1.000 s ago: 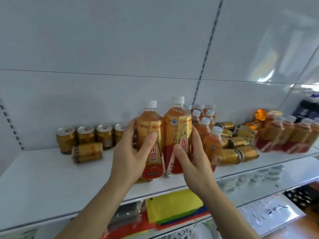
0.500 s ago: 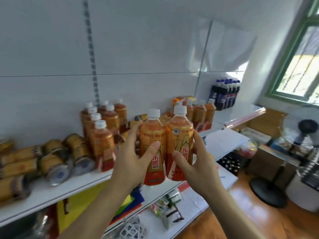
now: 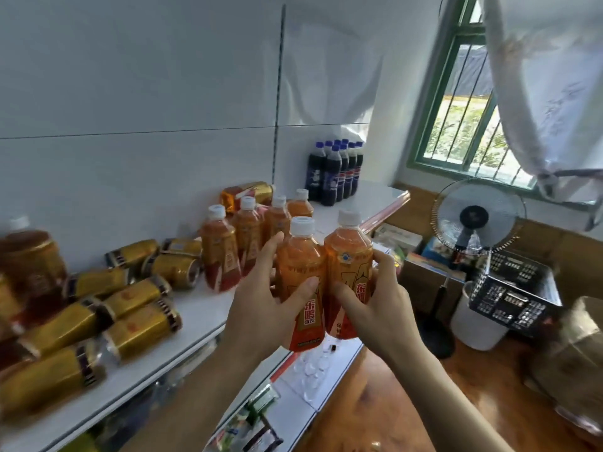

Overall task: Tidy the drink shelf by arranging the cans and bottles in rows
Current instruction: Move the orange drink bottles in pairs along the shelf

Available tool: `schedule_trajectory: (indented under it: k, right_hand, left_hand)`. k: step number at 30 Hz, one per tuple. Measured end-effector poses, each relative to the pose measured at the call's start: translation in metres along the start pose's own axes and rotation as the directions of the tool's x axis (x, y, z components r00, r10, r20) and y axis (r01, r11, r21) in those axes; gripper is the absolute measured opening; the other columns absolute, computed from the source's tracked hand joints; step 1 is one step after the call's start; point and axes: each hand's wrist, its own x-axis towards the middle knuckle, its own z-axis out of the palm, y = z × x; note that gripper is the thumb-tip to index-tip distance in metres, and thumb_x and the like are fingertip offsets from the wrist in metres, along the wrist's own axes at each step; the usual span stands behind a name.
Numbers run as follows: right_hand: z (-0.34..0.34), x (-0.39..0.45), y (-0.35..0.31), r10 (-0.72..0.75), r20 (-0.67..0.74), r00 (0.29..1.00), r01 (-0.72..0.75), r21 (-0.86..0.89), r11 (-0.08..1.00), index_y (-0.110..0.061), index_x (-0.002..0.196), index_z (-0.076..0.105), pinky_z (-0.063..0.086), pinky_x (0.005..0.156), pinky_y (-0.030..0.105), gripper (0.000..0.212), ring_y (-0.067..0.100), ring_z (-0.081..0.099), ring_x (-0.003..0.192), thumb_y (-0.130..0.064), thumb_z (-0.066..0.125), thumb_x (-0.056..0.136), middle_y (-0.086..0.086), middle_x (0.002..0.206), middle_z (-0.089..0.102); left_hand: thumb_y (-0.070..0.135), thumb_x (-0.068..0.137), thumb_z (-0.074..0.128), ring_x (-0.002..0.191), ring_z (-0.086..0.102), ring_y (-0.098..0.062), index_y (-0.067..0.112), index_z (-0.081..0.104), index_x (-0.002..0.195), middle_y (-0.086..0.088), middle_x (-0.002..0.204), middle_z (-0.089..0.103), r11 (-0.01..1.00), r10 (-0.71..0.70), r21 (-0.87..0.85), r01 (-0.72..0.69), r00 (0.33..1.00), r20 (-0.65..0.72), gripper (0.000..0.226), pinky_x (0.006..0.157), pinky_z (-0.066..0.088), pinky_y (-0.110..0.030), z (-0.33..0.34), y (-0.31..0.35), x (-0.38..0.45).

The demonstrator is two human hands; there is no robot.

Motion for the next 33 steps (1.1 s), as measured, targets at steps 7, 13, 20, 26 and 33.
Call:
schedule_trajectory:
  k: [7,13,20,26,33]
  right_hand:
    - [-0.007,0.084,0.038,0.019,-0.052,0.998,-0.016,0.045,0.999,-0.035,0.133,0.047,0.053,0.069,0.008,0.064,-0.003,0.070,0.096,-0.056,0.077,0.081,-0.014,0.113,0.072]
    - [-0.014,0.148,0.087,-0.049,-0.048,0.998,0.048,-0.012,0.999,-0.035,0.140,0.056,0.058,0.100,0.044,0.074,0.011,0.062,0.120,-0.069,0.073,0.077,-0.016,0.131,0.064]
    - [-0.015,0.246,0.153,-0.150,0.044,0.988,0.152,-0.045,0.987,-0.033,0.134,0.064,0.041,0.090,0.019,0.064,0.007,0.050,0.115,-0.065,0.073,0.080,-0.018,0.124,0.054]
    - [0.002,0.326,0.191,-0.233,0.145,0.962,0.228,0.049,0.972,-0.034,0.134,0.062,0.042,0.091,0.023,0.056,0.005,0.050,0.111,-0.055,0.078,0.084,-0.017,0.119,0.052]
    - [0.051,0.378,0.205,-0.320,0.260,0.911,0.288,0.154,0.945,-0.039,0.138,0.060,0.040,0.089,0.017,0.057,0.005,0.052,0.112,-0.057,0.077,0.086,-0.018,0.121,0.052]
  left_hand:
    - [0.069,0.081,0.072,0.130,0.062,-0.016,0.056,0.034,0.150,0.016,0.143,0.059,0.995,0.012,0.093,-0.019,0.997,0.083,0.080,0.104,0.059,-0.049,0.048,-0.020,0.092]
    - [0.061,0.083,0.079,0.128,0.060,-0.014,0.053,0.033,0.142,0.019,0.137,0.057,0.981,-0.016,0.195,-0.002,0.996,0.089,0.075,0.105,0.058,-0.044,0.090,-0.034,0.148]
    - [0.056,0.081,0.084,0.118,0.060,-0.006,0.051,0.031,0.140,0.022,0.131,0.056,0.941,-0.016,0.338,0.008,1.000,0.021,0.079,0.103,0.057,-0.039,0.144,-0.039,0.216]
    - [0.059,0.073,0.089,0.122,0.064,-0.015,0.049,0.021,0.157,0.006,0.142,0.063,0.812,0.025,0.584,0.004,0.999,-0.041,0.109,0.103,0.050,-0.034,0.162,-0.025,0.270]
    - [0.077,0.070,0.073,0.112,0.061,-0.022,0.039,0.035,0.142,0.007,0.118,0.067,0.477,0.002,0.877,0.049,0.998,-0.057,0.090,0.107,0.044,-0.049,0.151,-0.032,0.318]
